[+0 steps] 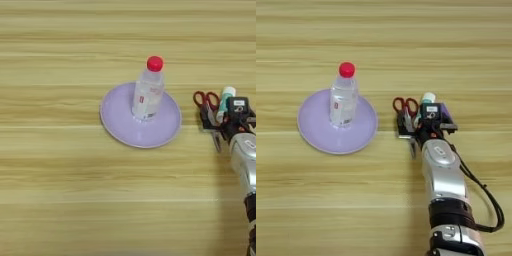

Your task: Move the objects on the table

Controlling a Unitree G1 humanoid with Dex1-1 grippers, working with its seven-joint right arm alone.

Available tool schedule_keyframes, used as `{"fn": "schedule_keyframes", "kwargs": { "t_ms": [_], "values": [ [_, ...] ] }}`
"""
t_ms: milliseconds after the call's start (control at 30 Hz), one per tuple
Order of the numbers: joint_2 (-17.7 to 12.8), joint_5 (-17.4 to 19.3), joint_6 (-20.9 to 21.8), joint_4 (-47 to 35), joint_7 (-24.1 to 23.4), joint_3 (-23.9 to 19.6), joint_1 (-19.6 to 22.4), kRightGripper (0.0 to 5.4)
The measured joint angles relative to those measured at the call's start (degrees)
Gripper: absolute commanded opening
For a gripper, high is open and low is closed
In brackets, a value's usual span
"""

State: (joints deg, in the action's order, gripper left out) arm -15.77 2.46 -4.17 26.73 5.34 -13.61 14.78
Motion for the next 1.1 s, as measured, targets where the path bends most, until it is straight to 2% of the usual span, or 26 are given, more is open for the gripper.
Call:
{"fn": "schedule_keyframes", "kwargs": {
  "t_ms": [800,900,1100],
  "values": [
    [-0.1,1.9,0.1,1.9,1.1,-0.4,0.6,1.99],
    [0.1,1.9,0.1,1.9,1.1,-0.4,0.7,1.68],
    [0.1,1.9,0.1,1.9,1.1,-0.4,0.7,1.64]
  ]
}}
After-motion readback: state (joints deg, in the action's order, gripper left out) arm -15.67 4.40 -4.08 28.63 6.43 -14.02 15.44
